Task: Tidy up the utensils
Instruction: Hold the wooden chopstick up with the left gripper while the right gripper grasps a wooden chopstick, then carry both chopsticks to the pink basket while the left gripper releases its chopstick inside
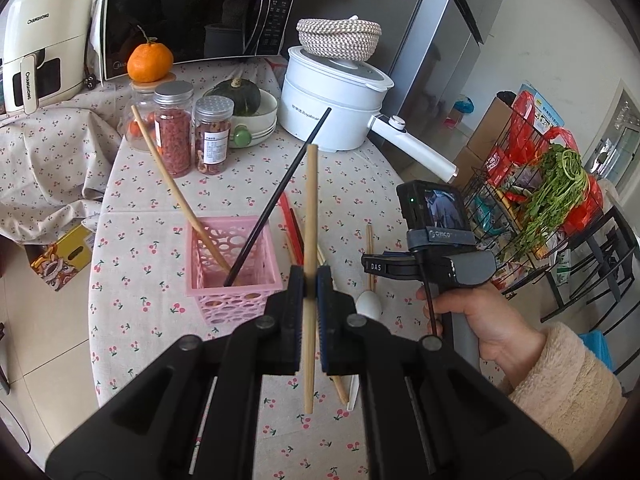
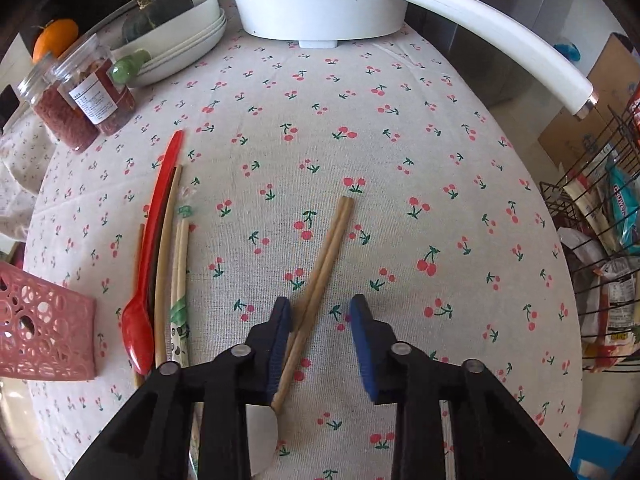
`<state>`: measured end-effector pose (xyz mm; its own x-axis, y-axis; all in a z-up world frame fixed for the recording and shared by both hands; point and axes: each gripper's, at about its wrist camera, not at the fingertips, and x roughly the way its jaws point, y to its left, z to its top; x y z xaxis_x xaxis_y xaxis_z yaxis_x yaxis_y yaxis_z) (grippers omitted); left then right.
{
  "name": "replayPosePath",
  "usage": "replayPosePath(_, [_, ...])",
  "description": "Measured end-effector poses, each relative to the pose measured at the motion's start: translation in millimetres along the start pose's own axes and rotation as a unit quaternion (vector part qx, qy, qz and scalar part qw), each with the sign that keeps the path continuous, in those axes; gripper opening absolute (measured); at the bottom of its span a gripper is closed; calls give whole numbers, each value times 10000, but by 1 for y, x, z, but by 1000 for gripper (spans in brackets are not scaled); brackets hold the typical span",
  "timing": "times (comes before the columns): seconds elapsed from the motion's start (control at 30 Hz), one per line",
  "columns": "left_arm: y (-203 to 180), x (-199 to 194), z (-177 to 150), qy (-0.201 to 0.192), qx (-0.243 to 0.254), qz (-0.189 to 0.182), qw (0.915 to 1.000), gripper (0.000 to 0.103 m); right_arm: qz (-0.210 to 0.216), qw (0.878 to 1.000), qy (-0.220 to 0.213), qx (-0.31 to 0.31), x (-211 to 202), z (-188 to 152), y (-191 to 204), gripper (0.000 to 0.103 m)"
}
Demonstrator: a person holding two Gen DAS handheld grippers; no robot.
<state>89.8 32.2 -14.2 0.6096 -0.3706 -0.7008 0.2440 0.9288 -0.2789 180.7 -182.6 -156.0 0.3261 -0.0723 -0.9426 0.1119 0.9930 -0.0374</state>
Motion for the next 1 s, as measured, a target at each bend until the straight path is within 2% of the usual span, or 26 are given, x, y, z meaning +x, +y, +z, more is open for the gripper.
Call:
replayPosePath(0.13, [-2, 1, 0, -3, 39, 22, 10000, 7, 208, 9998, 54, 2, -2, -4, -8, 9])
replayPosePath(0.3, [-1, 5, 0, 3, 43, 83, 10000, 7, 765, 9959, -6, 489, -10, -6, -32, 8])
replayPosePath(0.63, [-2, 1, 3, -87, 11, 103, 9999, 7, 1348, 9835, -1099, 507, -94, -15, -35, 8])
replayPosePath(1.0, [-6, -12, 9, -364, 8, 51, 9993, 7, 2004, 9587, -1977, 408, -162, -36, -35, 5])
